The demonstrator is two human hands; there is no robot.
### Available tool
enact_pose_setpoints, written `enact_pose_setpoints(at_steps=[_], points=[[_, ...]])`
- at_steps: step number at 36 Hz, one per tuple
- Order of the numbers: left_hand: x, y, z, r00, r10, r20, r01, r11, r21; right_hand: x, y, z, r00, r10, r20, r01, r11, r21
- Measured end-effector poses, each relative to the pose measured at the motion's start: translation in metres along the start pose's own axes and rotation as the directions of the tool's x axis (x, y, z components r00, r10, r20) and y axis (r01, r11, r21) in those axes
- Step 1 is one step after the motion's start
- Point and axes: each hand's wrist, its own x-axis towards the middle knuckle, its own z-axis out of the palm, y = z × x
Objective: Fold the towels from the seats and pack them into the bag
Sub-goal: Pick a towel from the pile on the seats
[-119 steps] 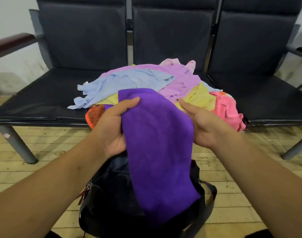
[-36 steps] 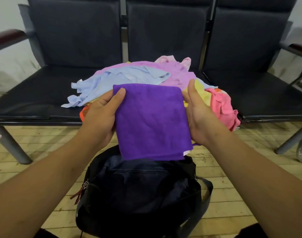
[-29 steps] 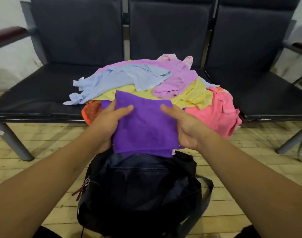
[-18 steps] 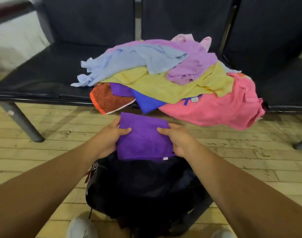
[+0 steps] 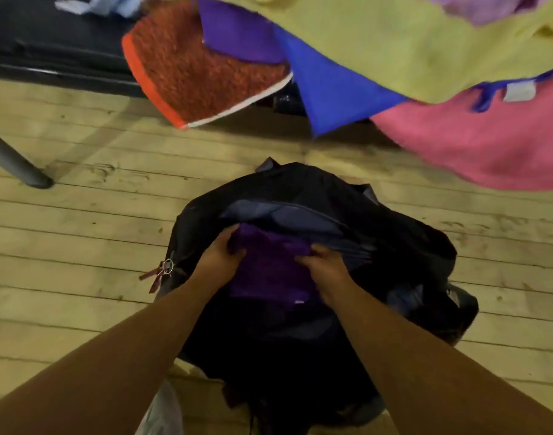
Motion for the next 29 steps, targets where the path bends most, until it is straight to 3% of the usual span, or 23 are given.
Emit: enact_pose_setpoints(at_steps=[3, 6, 11, 15, 18, 21, 27, 29], points=[[0.016, -0.016, 0.000, 0.997, -0.039, -0.067, 0.041, 0.999, 0.016, 0.021, 0.004, 0.017, 0.997, -0.067, -0.034, 0.065, 0.997, -0.049], [0.020, -0.028, 0.010, 0.997, -0.069, -0.041, 0.070, 0.997, 0.032, 0.034, 0.019, 0.033, 0.997, -0.054, -0.063, 0.050, 0.997, -0.059], [0.026, -0.044, 0.033, 0.958, -0.287, -0.003, 0.286, 0.951, 0.121, 0.052, 0.060, 0.042, 0.998, 0.051, -0.037, -0.059, 0.967, -0.248], [0.021, -0.045, 0.032, 0.949, -0.305, -0.081, 0.315, 0.909, 0.273, 0.032, 0.048, 0.034, 0.991, 0.118, -0.055, -0.130, 0.928, -0.350], [0.008, -0.036, 0.027, 0.961, -0.272, -0.044, 0.269, 0.889, 0.370, 0.024, 0.049, 0.023, 0.994, 0.103, -0.040, -0.110, 0.912, -0.395], [-0.006, -0.014, 0.013, 0.967, -0.221, 0.126, 0.143, 0.881, 0.450, 0.012, 0.040, 0.010, 0.997, 0.048, -0.056, -0.067, 0.909, -0.412], [-0.028, 0.069, -0.040, 0.964, -0.033, 0.263, -0.119, 0.832, 0.542, -0.024, -0.027, -0.031, 0.994, -0.102, 0.026, 0.103, 0.890, -0.445], [-0.035, 0.096, -0.056, 0.956, 0.035, 0.290, -0.182, 0.848, 0.498, -0.042, -0.054, -0.045, 0.989, -0.129, 0.075, 0.149, 0.868, -0.474]])
